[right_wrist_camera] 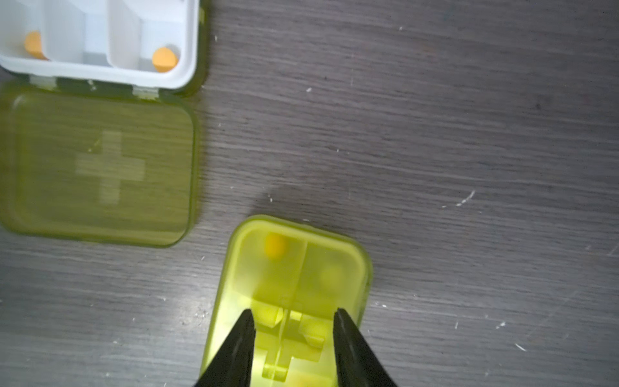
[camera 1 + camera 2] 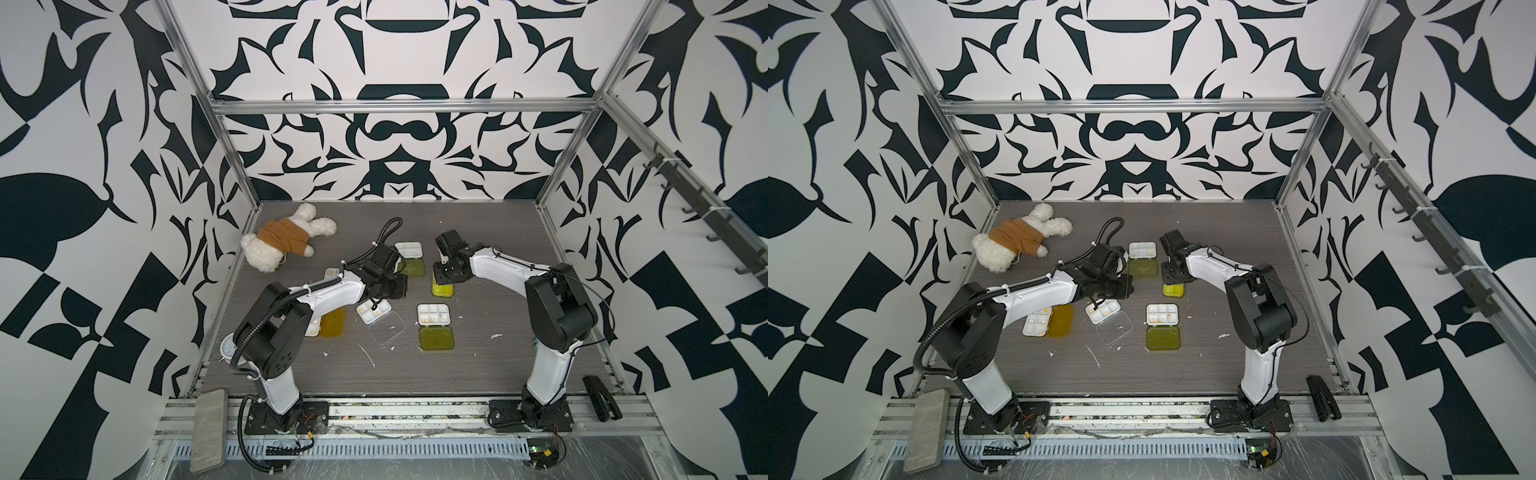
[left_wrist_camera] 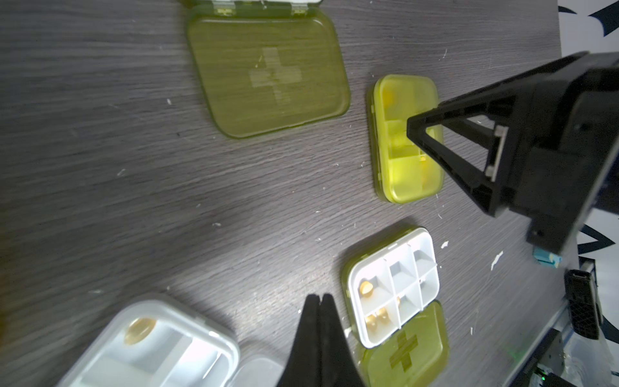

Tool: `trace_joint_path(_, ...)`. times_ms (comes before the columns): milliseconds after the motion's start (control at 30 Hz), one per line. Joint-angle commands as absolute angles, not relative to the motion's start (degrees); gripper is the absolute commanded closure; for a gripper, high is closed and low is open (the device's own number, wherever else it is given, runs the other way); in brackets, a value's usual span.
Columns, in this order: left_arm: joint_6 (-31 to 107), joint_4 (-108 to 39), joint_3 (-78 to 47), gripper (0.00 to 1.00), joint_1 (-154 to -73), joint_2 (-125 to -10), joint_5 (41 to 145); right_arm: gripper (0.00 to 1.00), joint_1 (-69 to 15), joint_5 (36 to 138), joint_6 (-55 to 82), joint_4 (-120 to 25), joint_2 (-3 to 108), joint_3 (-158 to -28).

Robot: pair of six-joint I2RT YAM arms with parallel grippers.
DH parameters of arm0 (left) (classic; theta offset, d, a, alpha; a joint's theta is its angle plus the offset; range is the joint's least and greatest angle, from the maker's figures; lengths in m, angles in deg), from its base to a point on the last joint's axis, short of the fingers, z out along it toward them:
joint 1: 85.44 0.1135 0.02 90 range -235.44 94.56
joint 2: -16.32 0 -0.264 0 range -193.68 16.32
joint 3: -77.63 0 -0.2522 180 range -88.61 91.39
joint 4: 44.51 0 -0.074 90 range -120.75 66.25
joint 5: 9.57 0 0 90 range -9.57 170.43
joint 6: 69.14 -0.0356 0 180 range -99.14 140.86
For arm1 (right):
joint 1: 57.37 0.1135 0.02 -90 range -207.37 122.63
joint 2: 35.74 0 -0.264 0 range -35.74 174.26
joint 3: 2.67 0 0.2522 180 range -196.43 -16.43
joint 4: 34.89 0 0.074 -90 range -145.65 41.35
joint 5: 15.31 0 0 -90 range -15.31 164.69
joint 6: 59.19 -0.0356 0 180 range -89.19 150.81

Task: Close pillboxes
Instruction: Close the lid on the pillbox.

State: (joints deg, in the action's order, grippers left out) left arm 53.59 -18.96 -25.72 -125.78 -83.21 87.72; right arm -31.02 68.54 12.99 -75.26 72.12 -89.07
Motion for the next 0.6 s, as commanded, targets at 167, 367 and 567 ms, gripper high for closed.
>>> trace_joint_path(167,51.8,-18.1,-26.1,0.98,-124.7,-81.8,87.0,0.59,-30.4,66.4,13.8,-77.4,72.3,-90.5)
trace_joint_path(367,51.8,-18.3,-26.1,0.98,-124.7,-81.9,87.1,0.60,-29.8,65.4,13.7,-77.4,72.4,-88.8)
trace_joint_path(567,51.7,-18.5,-26.2,0.98,-124.6,-82.3,87.0,0.61,-29.5,65.2,13.2,-76.5,72.5,-86.1)
